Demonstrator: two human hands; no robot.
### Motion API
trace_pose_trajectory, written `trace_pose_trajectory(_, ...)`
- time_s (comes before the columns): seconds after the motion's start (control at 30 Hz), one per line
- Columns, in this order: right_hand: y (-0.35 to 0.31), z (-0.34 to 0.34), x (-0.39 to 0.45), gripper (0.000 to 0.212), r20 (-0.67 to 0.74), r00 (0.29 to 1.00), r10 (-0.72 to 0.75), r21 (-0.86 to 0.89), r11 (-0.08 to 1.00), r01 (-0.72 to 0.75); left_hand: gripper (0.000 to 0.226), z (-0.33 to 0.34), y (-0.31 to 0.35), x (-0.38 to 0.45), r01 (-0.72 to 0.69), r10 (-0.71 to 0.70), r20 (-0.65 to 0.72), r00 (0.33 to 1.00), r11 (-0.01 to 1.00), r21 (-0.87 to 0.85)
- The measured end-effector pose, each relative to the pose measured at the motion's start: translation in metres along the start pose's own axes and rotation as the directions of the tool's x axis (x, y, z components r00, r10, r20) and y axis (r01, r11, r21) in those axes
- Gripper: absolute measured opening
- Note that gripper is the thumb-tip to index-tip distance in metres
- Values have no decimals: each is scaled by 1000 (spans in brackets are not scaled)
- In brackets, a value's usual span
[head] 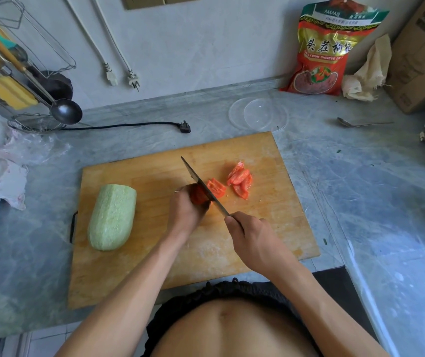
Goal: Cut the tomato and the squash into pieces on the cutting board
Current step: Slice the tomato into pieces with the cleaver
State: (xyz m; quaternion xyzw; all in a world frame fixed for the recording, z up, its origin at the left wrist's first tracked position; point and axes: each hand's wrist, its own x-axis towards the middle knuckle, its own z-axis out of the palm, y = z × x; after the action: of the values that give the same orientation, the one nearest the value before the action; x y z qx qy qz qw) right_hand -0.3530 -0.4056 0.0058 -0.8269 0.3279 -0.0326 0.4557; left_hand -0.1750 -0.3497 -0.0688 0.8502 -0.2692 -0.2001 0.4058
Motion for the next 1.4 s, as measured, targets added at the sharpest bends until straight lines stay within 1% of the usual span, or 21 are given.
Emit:
trace_pose_trajectory(0.13,-1,7,11,39,-14,1000,14,-12,1000,-14,24,1,-7,1,-14,14,25,1000,1000,-7)
trace_pose_trajectory(0.2,-1,12,21,38,-23,1000,18,-28,999,-18,19,2,-4,-1,0,2,37,999,999,-54)
trace_pose_trajectory(0.3,0,18,31,37,-23,1000,22,-32,999,-23,21,1,0,0,30,-28,24,999,992,-122)
trace_pose_trajectory(0.47,11,14,16,35,-10,1000,-10,-25,1000,10,23,0,-1,1,31,-30,7,1000,996,-83)
trace_pose_trajectory(0.57,16,14,10,34,-28,999,-23,-31,999,22,22,2,-5,2,40,-40,2,999,997,-58)
trace_pose_trajectory(0.73,14,22,22,36,-69,997,-37,-53,998,34,28,2,-3,-3,26,-26,-5,1000,999,-38)
trace_pose_trajectory(0.87,13,23,30,38,-68,998,-17,-69,998,12,33,-2,3,-4,41,-40,19,999,998,-48)
trace_pose_trajectory(1.03,18,22,21,38,-24,1000,-14,-103,995,11,22,-3,0,-1,34,-33,18,999,998,-57)
trace_pose_trajectory(1.17,18,11,18,38,-12,1000,23,-55,998,-24,37,-1,-3,-2,31,-31,2,1000,999,-40)
trace_pose_trajectory(1.3,14,16,26,37,-43,999,1,-46,999,-3,26,-2,-1,-5,29,-28,18,999,999,-39)
trace_pose_trajectory(1.4,12,20,30,36,-48,999,6,-37,999,-8,26,-4,3,-8,36,-35,21,999,998,-54)
